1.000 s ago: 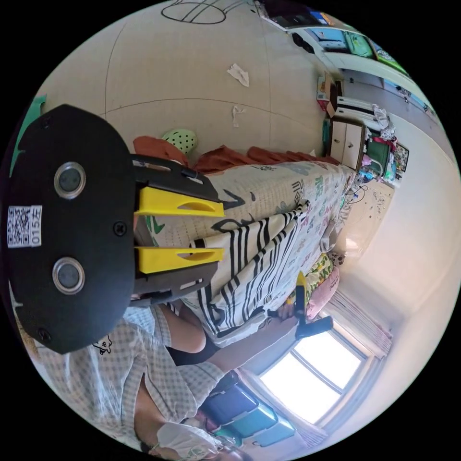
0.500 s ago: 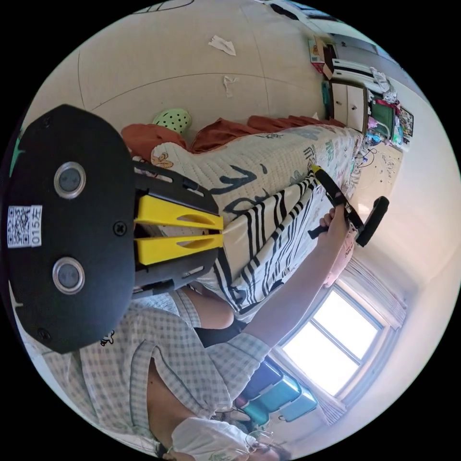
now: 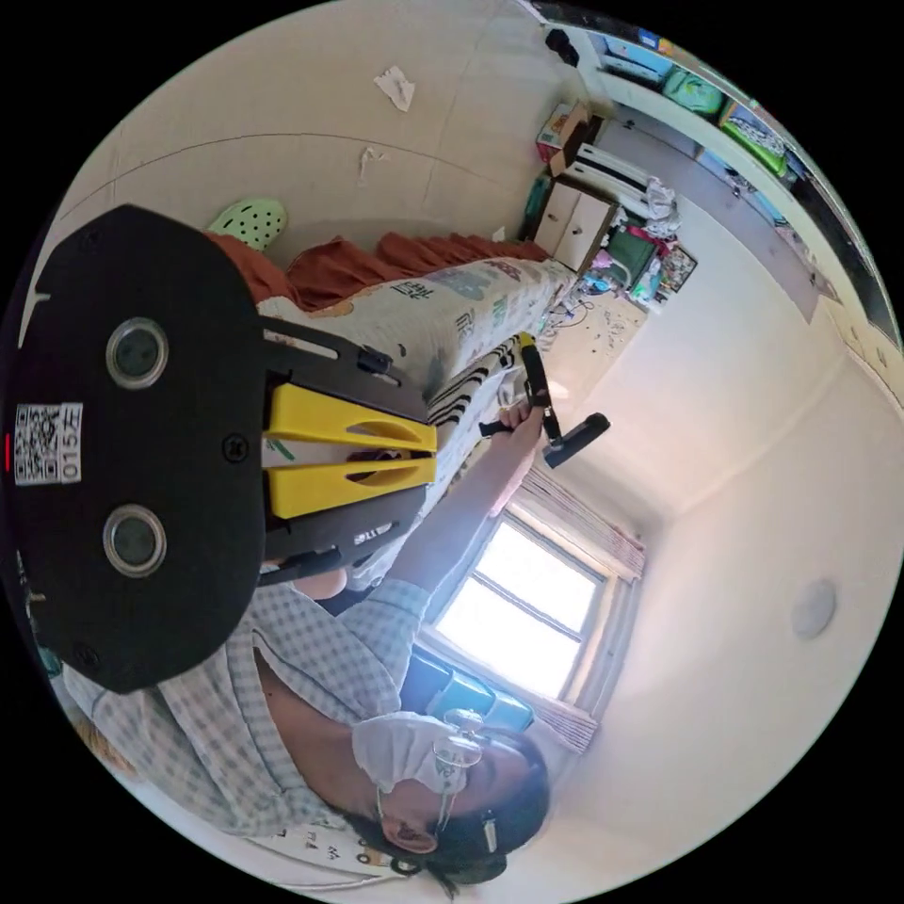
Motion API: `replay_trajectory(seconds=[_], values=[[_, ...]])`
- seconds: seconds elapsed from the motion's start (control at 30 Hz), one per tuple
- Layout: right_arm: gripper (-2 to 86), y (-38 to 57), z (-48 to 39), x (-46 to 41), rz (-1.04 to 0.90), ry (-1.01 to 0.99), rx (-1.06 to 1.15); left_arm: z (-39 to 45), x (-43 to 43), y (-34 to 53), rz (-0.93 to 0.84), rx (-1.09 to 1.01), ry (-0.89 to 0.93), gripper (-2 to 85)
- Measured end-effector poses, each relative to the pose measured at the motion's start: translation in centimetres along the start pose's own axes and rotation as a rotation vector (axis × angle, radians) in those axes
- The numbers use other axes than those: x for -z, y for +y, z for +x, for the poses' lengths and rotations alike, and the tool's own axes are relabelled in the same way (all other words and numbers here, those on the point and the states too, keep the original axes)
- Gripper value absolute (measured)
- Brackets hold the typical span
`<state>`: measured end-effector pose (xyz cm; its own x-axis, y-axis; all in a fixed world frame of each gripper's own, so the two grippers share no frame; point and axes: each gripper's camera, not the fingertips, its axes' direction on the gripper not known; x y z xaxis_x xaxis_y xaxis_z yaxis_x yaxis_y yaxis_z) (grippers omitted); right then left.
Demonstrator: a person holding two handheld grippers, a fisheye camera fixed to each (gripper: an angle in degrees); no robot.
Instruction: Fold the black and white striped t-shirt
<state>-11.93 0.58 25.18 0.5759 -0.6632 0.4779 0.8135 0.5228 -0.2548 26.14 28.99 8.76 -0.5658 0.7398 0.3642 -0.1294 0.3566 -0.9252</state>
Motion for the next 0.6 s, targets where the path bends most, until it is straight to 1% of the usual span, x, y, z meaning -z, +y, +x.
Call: replay_trajectory(seconds=[0.1, 0.23, 0.27, 0.37, 0.43, 0.47, 0.53, 0.57, 0.6], values=[[-0.4, 3.1, 1.7, 5.0, 0.122, -0.082, -0.011, 3.7, -1.1, -0.5, 0.008, -0.134, 0.041, -0.6], [-0.3, 10.1, 6.4, 12.5, 0.3, -0.214, -0.067, 8.9, -5.7, -1.4, -0.043, -0.295, 0.138, -0.5], [-0.3, 11.4, 7.1, 13.5, 0.323, -0.224, -0.074, 9.5, -6.6, -1.5, -0.05, -0.312, 0.157, -0.5], [-0.2, 18.2, 11.1, 18.0, 0.427, -0.254, -0.116, 12.1, -11.6, -1.8, -0.098, -0.364, 0.288, -0.5], [-0.1, 24.2, 14.7, 20.2, 0.479, -0.276, -0.176, 14.0, -16.7, -1.6, -0.183, -0.387, 0.404, -0.6], [-0.1, 25.7, 15.7, 20.5, 0.489, -0.277, -0.195, 14.6, -18.2, -1.5, -0.21, -0.392, 0.427, -0.6], [0.1, 31.7, 19.9, 20.6, 0.515, -0.292, -0.302, 16.7, -24.3, -0.6, -0.322, -0.409, 0.493, -0.5], [0.1, 33.1, 21.0, 20.4, 0.52, -0.302, -0.33, 17.3, -25.9, -0.2, -0.355, -0.413, 0.501, -0.5], [0.3, 35.8, 23.1, 19.8, 0.529, -0.323, -0.393, 18.5, -29.4, 0.7, -0.432, -0.427, 0.503, -0.5]])
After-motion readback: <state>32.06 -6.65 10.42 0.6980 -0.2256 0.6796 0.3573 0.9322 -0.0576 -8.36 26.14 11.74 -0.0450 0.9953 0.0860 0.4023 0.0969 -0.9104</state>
